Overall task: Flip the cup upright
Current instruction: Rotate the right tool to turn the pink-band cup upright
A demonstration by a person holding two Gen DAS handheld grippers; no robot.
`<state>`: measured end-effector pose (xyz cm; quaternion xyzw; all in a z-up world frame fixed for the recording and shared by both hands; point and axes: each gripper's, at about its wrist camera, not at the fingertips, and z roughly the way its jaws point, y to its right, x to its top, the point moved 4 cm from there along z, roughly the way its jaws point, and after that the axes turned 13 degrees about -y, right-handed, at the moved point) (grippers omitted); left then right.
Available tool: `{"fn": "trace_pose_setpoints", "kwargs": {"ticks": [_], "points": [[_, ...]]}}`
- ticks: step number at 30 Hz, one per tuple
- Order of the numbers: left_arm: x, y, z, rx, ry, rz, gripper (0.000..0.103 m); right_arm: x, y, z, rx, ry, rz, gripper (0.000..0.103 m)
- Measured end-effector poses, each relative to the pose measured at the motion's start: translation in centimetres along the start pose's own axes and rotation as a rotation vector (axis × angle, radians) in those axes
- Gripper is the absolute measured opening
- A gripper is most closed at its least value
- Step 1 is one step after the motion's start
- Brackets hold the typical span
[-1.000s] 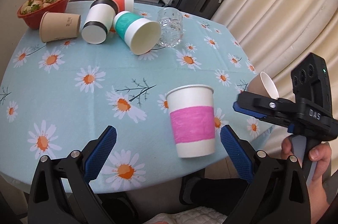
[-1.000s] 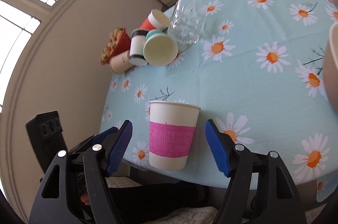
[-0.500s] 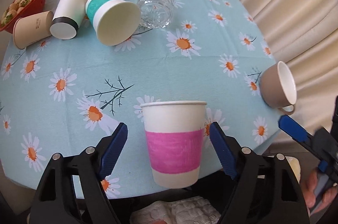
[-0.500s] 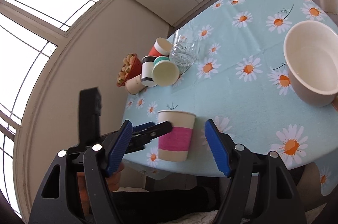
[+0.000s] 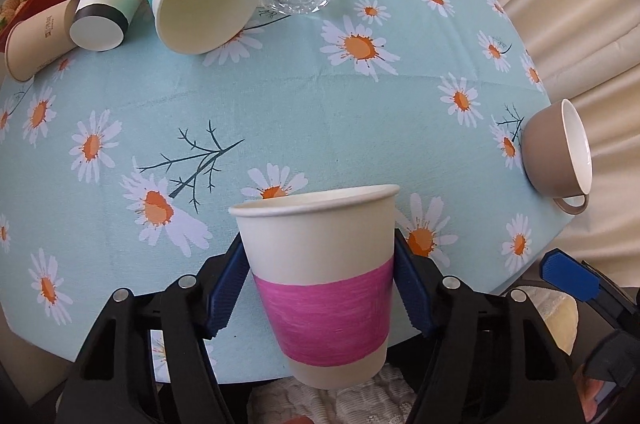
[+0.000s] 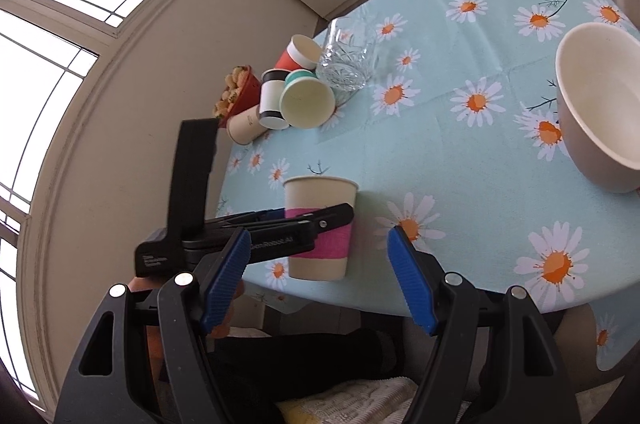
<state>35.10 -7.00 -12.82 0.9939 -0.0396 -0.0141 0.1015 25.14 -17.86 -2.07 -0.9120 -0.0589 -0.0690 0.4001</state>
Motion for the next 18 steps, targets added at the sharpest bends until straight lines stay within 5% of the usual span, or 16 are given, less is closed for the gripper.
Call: {"fn": "trace_pose_setpoints", "kwargs": {"ticks": [7,18], "points": [[-0.6,-0.4,-2.1,0.001,0.085,0.004,0.066,-0.2,0.5,-0.3,-0.031,0.020,0.012,0.070],[-2.8,-1.1,-7.9,0.090,0.512,-0.001,0.066,-0.5,0.1,0.5,-0.056,-0.006,-0.013,0.071]]}}
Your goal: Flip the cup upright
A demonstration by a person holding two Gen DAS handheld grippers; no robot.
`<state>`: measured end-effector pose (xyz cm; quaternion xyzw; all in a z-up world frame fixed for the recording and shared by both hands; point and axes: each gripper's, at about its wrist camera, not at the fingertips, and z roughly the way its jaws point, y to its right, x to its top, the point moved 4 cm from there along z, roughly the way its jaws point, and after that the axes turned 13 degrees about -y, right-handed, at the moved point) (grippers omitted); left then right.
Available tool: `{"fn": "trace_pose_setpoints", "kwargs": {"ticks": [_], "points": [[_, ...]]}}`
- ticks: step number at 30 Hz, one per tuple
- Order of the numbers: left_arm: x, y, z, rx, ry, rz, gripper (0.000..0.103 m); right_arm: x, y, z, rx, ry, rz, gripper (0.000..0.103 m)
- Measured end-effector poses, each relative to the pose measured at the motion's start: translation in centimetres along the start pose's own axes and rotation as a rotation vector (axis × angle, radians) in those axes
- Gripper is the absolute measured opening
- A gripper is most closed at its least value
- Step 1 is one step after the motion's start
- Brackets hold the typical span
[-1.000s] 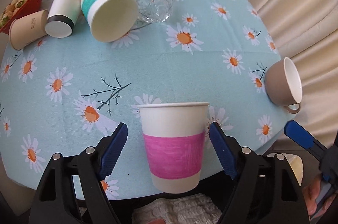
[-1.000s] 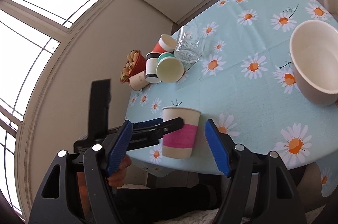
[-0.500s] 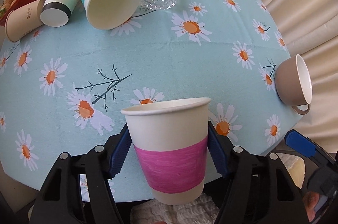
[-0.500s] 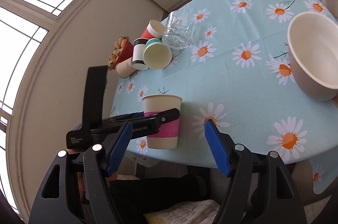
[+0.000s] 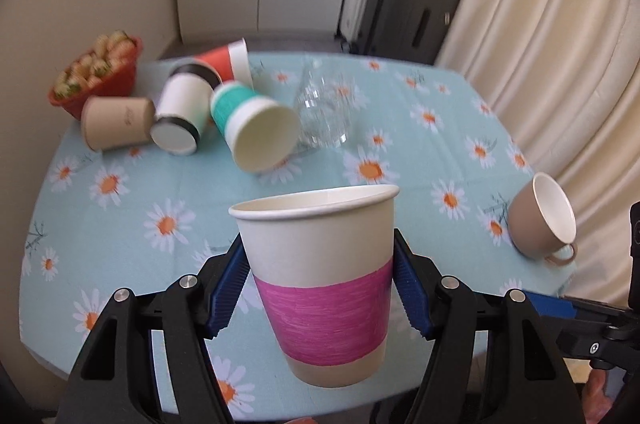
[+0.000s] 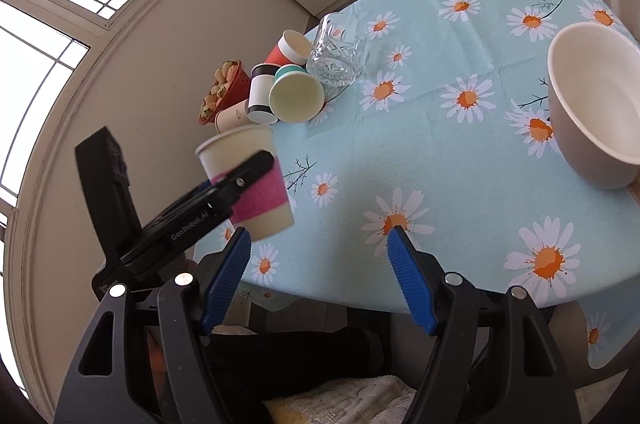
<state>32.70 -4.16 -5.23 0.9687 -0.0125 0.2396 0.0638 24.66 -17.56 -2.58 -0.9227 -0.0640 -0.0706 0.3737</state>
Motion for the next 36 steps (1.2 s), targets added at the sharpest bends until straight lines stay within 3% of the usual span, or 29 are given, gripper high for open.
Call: {"fn": "trace_pose_setpoints", "kwargs": {"ticks": [7,11,18,28,36], "points": [[-2.0,0.2,-1.4,0.018,0.316,-0.019,0.066,-0.3,-0.3,0.1,-0.045,0.009,-0.034,0.071],[-4.1,0.5,-0.5,0.017,0.440,-0.022,0.066,-0.4,-0.3,0.1,-0.039,0.007,-0.037,0.071],[-6.8,1.6,-0.1,0.137,0.638,-0.025,0.066,-0.4,-0.3,-0.2,-0.018,0.008,-0.037,0.071],[-9.2,2.6,2.3,0.284,0.702,-0.009,0.067,-0.5,-0.4,-0.1,-0.003,0.003,-0.030,0.071],[-9.3,2.5,3.1,0.262,0.689,-0.019,0.068,-0.6,-0.2,0.2,-0.015,-0.005,-0.028,0.071]]}}
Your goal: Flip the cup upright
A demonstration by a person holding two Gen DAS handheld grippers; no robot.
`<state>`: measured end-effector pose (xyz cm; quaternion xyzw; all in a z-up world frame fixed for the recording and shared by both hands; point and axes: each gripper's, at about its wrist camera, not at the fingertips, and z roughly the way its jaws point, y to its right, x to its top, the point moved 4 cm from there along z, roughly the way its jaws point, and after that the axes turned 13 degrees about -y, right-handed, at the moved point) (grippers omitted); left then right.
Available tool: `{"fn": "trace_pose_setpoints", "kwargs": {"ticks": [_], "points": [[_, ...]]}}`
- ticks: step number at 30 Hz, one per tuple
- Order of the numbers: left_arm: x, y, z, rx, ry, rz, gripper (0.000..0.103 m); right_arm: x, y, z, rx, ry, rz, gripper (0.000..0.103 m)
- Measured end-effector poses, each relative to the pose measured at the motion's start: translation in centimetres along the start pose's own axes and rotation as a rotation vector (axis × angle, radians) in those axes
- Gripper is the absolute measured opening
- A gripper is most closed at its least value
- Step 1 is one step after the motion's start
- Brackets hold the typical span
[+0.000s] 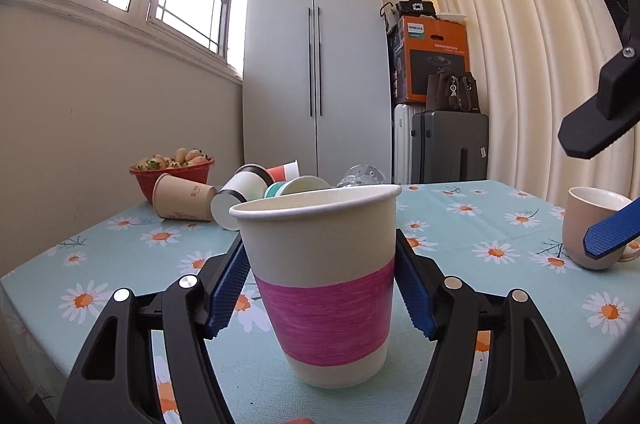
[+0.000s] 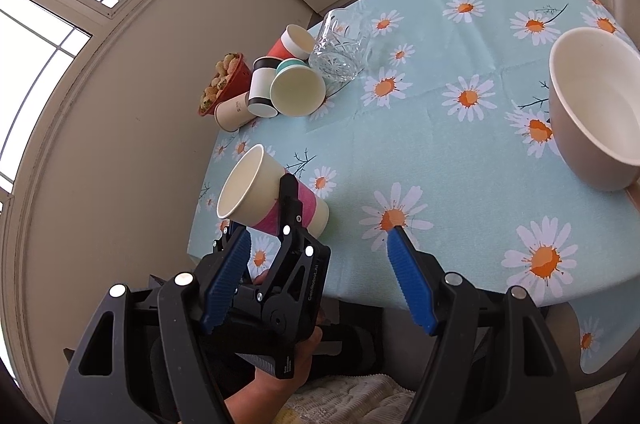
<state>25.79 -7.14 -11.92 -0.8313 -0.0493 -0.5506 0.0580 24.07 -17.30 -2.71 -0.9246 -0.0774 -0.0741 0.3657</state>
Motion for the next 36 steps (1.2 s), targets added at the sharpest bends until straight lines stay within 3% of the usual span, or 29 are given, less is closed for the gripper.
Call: {"fn": "trace_pose_setpoints", "kwargs": {"ticks": [9,11,12,25,36], "points": [[-0.1,-0.7,0.5,-0.020,-0.025,-0.029,0.081,-0.2,-0.3,0.6,-0.010,-0.015,-0.013,0.071],[-0.1,-0.8,0.4,-0.019,-0.025,-0.041,0.095,-0.2,-0.3,0.5,-0.011,-0.016,-0.016,0.071],[0.0,-0.8,0.2,-0.022,-0.018,-0.045,0.096,-0.2,-0.3,0.5,-0.009,-0.015,-0.016,0.071],[0.6,-0.3,-1.2,-0.060,-0.014,-0.026,0.096,-0.1,-0.5,-0.5,0.009,0.014,-0.024,0.071],[2.4,-1.2,-6.0,-0.088,0.004,0.051,0.096,-0.9,-1.0,-2.5,-0.001,0.107,-0.067,0.071]]}}
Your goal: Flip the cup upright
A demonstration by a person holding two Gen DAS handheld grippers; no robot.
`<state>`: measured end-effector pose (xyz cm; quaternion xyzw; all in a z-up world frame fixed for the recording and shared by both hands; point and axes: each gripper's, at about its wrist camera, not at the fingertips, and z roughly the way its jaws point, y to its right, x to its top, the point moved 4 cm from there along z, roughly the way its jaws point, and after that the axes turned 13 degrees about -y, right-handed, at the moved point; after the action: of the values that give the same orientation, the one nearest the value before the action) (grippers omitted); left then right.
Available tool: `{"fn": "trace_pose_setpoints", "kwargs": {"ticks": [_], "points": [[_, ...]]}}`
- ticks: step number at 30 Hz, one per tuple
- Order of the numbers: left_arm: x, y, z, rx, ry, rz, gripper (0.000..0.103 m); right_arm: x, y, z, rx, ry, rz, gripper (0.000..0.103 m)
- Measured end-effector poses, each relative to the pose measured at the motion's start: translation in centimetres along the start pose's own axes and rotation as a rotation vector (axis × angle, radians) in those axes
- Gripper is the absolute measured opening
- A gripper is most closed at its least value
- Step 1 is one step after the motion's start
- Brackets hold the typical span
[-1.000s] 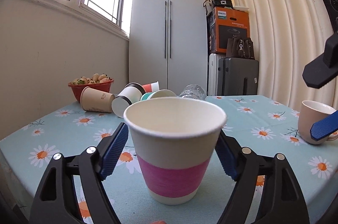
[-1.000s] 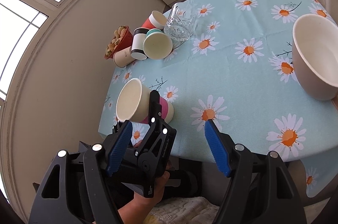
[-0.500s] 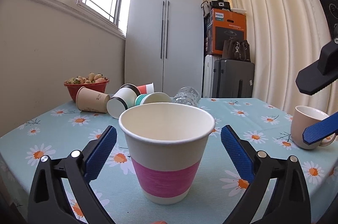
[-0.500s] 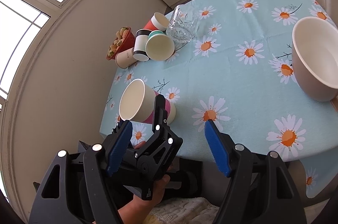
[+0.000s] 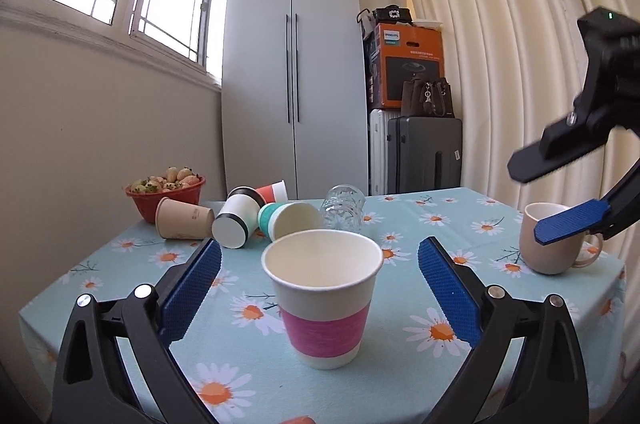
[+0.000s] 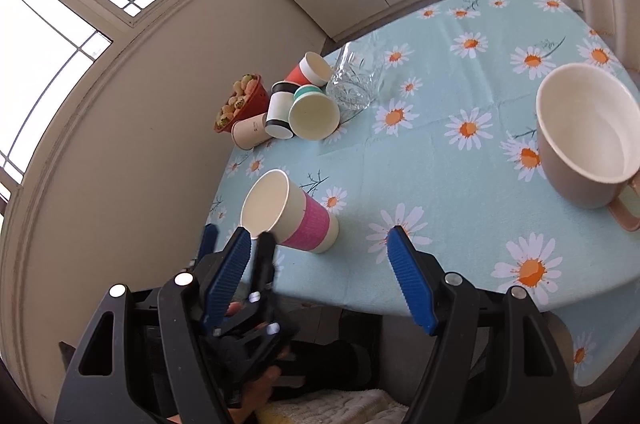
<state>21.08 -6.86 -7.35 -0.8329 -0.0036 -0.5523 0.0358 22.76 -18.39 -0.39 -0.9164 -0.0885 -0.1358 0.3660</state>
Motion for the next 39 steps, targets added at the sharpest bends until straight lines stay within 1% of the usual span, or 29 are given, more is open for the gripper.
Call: {"fn": "trace_pose_setpoints", "kwargs": {"ticks": [2,5,7,10,13,15,18,19,21,25,26,28,30,33,36,39], "points": [[0.4,-0.6,-1.3,-0.010,-0.007,-0.002,0.096,-0.2,0.1,-0.1,-0.023,0.015,-0.010,0.071],[1.4,-2.0,-3.6,-0.034,-0.030,-0.023,0.096,-0.7,0.3,0.3,-0.042,0.011,-0.014,0.071],[2.1,-2.9,-4.8,-0.044,-0.061,-0.035,0.096,-1.4,0.2,0.3,-0.061,0.016,-0.026,0.071],[3.0,-4.2,-7.0,-0.068,-0.082,-0.021,0.096,-2.4,0.0,0.1,-0.090,0.032,-0.057,0.071],[3.4,-5.8,-8.8,-0.109,-0.139,0.001,0.096,-3.8,-0.4,-0.7,-0.135,0.075,-0.079,0.071],[3.3,-7.1,-9.8,-0.126,-0.166,-0.006,0.096,-4.7,-0.7,-1.4,-0.145,0.106,-0.086,0.071],[2.9,-8.9,-11.4,-0.121,-0.174,-0.026,0.096,-6.6,-1.6,-2.9,-0.158,0.181,-0.102,0.071],[2.6,-9.5,-12.2,-0.112,-0.170,-0.029,0.096,-7.4,-2.1,-3.4,-0.178,0.210,-0.118,0.071],[2.1,-10.3,-13.2,-0.119,-0.178,-0.042,0.096,-9.2,-3.5,-4.1,-0.235,0.263,-0.171,0.071],[0.9,-11.0,-14.5,-0.131,-0.207,-0.062,0.096,-12.0,-5.5,-3.8,-0.282,0.280,-0.229,0.071],[0.5,-11.0,-14.7,-0.119,-0.213,-0.060,0.096,-12.7,-6.2,-3.7,-0.289,0.287,-0.248,0.071],[0.2,-11.1,-15.4,-0.113,-0.204,-0.058,0.096,-14.1,-7.2,-3.5,-0.314,0.302,-0.286,0.071],[0.0,-11.3,-16.1,-0.107,-0.188,-0.067,0.096,-15.5,-8.0,-3.1,-0.354,0.312,-0.325,0.071],[-0.4,-11.5,-16.9,-0.129,-0.195,-0.081,0.096,-17.5,-9.1,-3.0,-0.430,0.333,-0.389,0.071],[-1.1,-11.3,-17.9,-0.130,-0.203,-0.075,0.096,-18.7,-9.5,-3.3,-0.475,0.366,-0.415,0.071],[-1.5,-11.3,-19.2,-0.131,-0.185,-0.074,0.096,-19.4,-9.6,-3.6,-0.497,0.390,-0.422,0.071]]}}
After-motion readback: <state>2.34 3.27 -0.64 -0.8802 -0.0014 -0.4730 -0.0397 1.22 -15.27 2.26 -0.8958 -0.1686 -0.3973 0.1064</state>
